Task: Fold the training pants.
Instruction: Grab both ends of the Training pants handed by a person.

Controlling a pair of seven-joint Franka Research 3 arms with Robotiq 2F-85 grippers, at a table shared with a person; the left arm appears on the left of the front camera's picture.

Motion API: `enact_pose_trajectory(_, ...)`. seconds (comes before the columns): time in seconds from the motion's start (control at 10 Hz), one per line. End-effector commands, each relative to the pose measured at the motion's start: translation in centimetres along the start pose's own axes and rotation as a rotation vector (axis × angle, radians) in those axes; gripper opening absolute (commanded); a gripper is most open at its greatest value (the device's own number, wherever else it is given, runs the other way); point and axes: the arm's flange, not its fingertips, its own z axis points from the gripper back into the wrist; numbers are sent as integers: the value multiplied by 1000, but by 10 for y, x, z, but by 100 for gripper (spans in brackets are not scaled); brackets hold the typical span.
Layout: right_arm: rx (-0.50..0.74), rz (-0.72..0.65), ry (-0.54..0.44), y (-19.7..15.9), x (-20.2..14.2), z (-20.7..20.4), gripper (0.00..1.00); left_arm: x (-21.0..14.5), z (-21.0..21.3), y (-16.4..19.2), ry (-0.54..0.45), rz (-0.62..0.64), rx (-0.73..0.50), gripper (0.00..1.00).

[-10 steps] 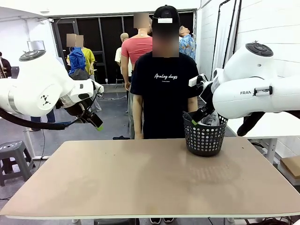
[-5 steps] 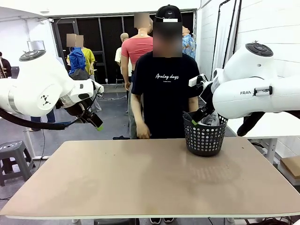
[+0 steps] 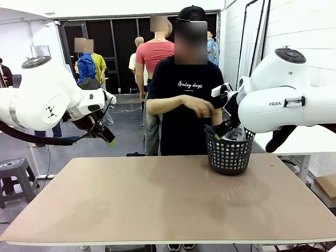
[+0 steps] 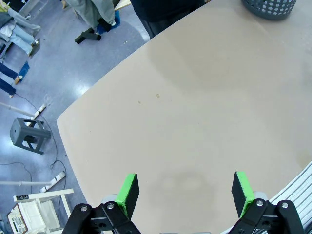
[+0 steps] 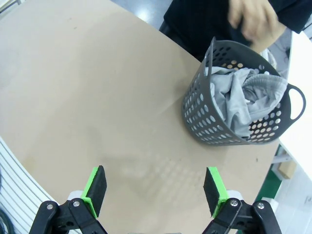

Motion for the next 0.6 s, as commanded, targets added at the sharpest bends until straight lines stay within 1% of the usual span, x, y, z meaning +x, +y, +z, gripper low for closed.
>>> enact_pose_trajectory(0.0,5,0,-2,0,-2,-4,100,1,0,0,-2,-1,-4,100)
enact_pose_trajectory(0.5,5,0,-2,0,-2,-4,100,1,0,0,-2,-1,-4,100)
